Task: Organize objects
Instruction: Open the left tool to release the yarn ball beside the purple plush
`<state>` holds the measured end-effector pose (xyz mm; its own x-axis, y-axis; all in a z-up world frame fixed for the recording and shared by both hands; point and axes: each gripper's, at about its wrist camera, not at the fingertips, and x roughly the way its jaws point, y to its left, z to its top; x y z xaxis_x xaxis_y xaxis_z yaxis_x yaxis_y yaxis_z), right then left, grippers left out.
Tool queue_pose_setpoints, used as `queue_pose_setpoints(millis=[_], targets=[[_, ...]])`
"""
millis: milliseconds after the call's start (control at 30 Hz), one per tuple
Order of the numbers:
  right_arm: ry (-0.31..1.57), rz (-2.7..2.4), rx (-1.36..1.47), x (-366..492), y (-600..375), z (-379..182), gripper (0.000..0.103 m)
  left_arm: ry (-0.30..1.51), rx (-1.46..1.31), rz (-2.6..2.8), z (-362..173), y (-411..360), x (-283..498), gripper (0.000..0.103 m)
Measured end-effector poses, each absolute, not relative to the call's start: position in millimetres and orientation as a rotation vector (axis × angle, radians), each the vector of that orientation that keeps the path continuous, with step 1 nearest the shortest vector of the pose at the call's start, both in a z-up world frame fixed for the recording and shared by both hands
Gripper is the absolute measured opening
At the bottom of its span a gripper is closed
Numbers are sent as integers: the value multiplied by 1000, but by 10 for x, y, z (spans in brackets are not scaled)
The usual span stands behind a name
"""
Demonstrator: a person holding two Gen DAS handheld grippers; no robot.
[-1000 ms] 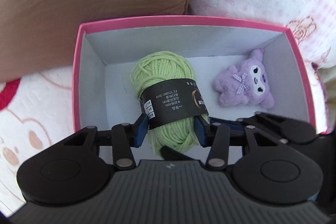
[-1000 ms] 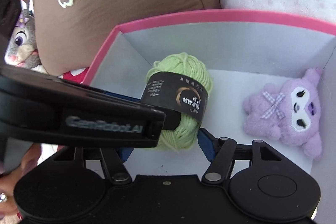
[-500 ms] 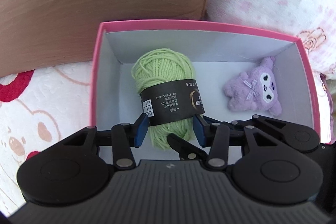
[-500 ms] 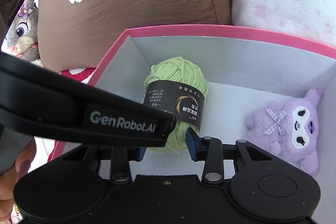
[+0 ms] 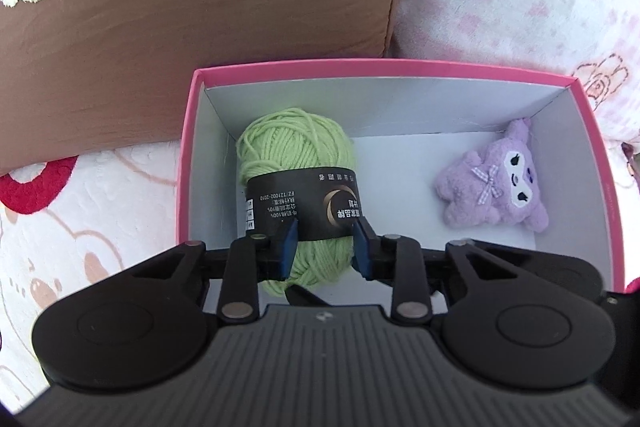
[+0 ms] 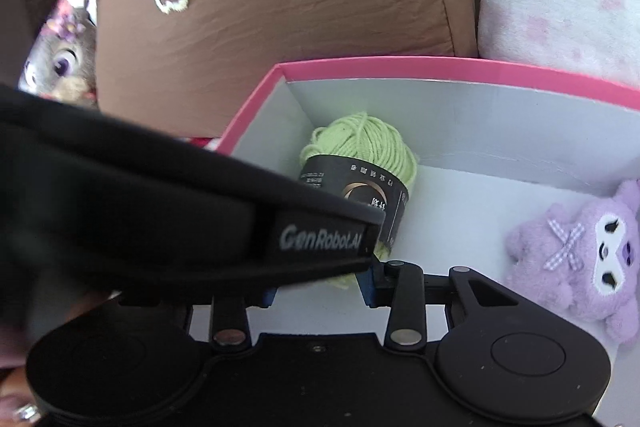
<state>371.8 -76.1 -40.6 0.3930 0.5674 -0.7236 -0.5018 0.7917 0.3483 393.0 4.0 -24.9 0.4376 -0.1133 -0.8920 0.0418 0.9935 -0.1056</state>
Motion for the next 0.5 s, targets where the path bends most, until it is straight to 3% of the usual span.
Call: queue_pose_setpoints(millis=[500], targets=[[846,647,33,3098,-1454,13,44,1039,-64,-113,-173,19,3625,30]])
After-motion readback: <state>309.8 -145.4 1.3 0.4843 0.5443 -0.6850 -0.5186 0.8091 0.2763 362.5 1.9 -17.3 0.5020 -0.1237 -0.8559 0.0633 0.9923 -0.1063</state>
